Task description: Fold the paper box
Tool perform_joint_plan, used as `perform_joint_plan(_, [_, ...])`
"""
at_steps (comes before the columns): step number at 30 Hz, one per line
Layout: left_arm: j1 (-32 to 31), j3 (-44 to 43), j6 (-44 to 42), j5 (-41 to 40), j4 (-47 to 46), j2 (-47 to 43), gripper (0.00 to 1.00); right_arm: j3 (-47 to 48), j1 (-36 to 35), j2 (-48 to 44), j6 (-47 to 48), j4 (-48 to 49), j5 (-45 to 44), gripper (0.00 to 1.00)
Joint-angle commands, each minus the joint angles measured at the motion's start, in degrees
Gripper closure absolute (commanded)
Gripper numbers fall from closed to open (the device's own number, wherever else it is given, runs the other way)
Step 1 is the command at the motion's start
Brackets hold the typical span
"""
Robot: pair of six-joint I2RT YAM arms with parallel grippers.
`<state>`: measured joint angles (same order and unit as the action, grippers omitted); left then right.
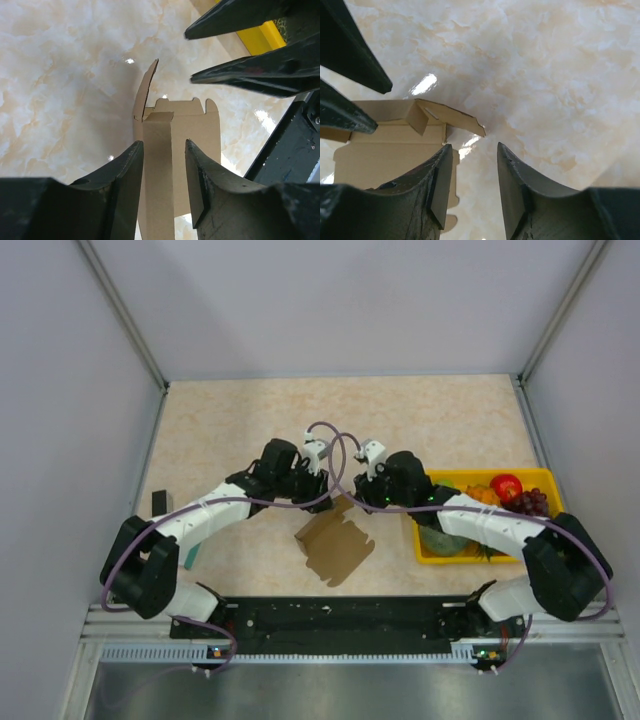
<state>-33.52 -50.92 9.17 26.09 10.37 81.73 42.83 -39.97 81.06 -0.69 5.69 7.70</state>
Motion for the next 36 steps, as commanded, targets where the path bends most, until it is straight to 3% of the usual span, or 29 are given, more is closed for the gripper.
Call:
perform_joint_plan(1, [0.12,0.73,2.25,1.95,-2.20,-1.84,0.54,1.21,3.31,-6.87,4.88,-5.08,5.90,0.59])
perform_joint_plan(4, [0.82,0.73,4.10,2.91,-0.97,-3.07,0.52,0.77,3.49,-7.32,12.78,-5.26,9.34,0.59])
perform_joint_plan(9, [4.15,0.82,7.61,7.91,-0.36,-5.97,0.41,4.18,4.02,-1.79,23.08,-5.51,14.97,0.59])
perform_joint_plan(16, [9.87,-0.05,9.65,15.39,3.84,-3.61,0.37,22.19,4.02,9.99,34.51,-26.16,12.95,0.62])
perform_joint_plan(24, [10.40,-1.11,9.38,20.76,3.96,2.02,0.39,27.48,2.79,12.46,40.67,-34.78,16.29,0.67])
perform_joint_plan(29, [10.14,-0.68,9.81,21.47,3.08,4.13,0.52,28.89,1.21,14.65,42.08,-35.84,16.64,0.71])
perform_joint_plan(36, [8.21,-0.24,9.46,19.80,3.25,4.48,0.56,30.73,-0.73,17.12,43.14,-35.75,16.20,0.72])
